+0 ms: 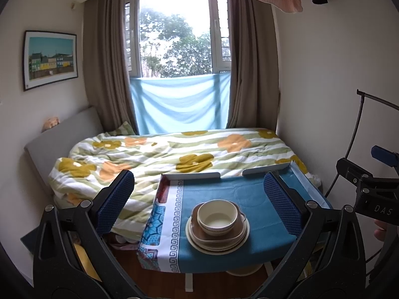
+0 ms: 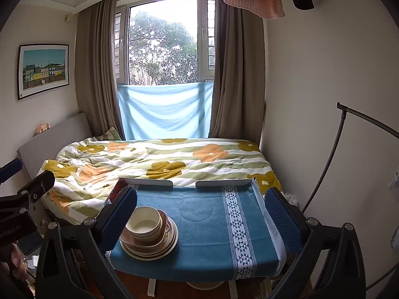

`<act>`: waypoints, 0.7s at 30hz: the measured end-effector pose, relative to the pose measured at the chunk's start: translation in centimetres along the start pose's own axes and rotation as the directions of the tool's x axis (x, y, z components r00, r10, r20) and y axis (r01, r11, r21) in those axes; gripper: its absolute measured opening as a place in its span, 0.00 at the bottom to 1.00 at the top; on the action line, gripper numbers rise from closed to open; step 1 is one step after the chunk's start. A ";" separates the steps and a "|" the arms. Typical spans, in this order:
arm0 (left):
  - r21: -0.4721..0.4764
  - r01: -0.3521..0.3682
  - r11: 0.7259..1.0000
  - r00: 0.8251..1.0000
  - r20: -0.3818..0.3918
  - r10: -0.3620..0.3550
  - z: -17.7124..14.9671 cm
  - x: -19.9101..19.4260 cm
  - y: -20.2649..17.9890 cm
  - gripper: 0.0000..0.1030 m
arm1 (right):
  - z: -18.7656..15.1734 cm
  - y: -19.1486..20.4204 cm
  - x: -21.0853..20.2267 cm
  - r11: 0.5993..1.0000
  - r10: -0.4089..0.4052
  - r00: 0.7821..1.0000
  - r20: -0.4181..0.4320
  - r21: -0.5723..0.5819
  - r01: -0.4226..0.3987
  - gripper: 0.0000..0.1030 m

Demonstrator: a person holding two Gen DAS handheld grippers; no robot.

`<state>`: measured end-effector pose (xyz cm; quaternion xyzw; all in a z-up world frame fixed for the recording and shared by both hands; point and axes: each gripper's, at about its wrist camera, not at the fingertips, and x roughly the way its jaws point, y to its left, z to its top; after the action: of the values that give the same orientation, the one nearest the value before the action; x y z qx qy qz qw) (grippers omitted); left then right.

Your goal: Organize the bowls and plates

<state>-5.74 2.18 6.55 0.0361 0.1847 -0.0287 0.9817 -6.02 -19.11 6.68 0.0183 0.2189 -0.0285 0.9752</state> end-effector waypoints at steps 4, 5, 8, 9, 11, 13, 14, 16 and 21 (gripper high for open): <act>0.002 -0.001 1.000 1.000 -0.001 0.001 0.0 0.0 0.0 1.00 | 0.0 0.0 0.0 1.000 0.001 1.000 0.000 0.003 -0.001 0.99; 0.003 -0.002 1.000 1.000 -0.001 0.002 0.0 0.0 0.0 1.00 | 0.0 0.0 0.0 1.000 0.001 1.000 0.000 0.002 -0.001 0.99; 0.003 -0.005 1.000 1.000 0.001 0.005 0.1 -0.2 0.1 1.00 | 0.0 0.1 -0.2 1.000 0.000 1.000 0.003 0.003 0.000 0.99; 0.004 -0.005 1.000 1.000 0.001 0.005 0.1 -0.2 0.1 1.00 | 0.0 0.0 -0.2 1.000 0.001 1.000 0.002 0.004 -0.001 0.99; 0.004 -0.006 1.000 1.000 0.001 0.006 0.1 -0.2 0.2 1.00 | 0.0 0.1 -0.3 1.000 0.000 1.000 0.004 0.006 0.000 0.99; 0.004 -0.007 1.000 1.000 0.001 0.007 0.1 -0.3 0.2 1.00 | 0.0 0.1 -0.4 1.000 -0.001 1.000 0.004 0.006 0.001 0.99; 0.006 -0.005 1.000 1.000 0.001 0.005 0.1 -0.3 0.2 1.00 | 0.0 0.1 -0.4 1.000 -0.002 1.000 0.005 0.007 0.002 0.99; 0.007 -0.006 1.000 1.000 0.001 0.006 0.1 -0.3 0.3 1.00 | 0.0 0.1 -0.4 1.000 -0.003 1.000 0.003 0.007 0.003 0.99; 0.004 -0.009 1.000 1.000 0.006 0.009 0.1 -0.4 0.4 1.00 | 0.1 0.1 -0.4 1.000 -0.002 1.000 0.005 0.007 0.002 0.99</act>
<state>-6.02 2.58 6.79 0.0388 0.1817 -0.0246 0.9823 -6.35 -19.01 6.90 0.0215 0.2162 -0.0304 0.9756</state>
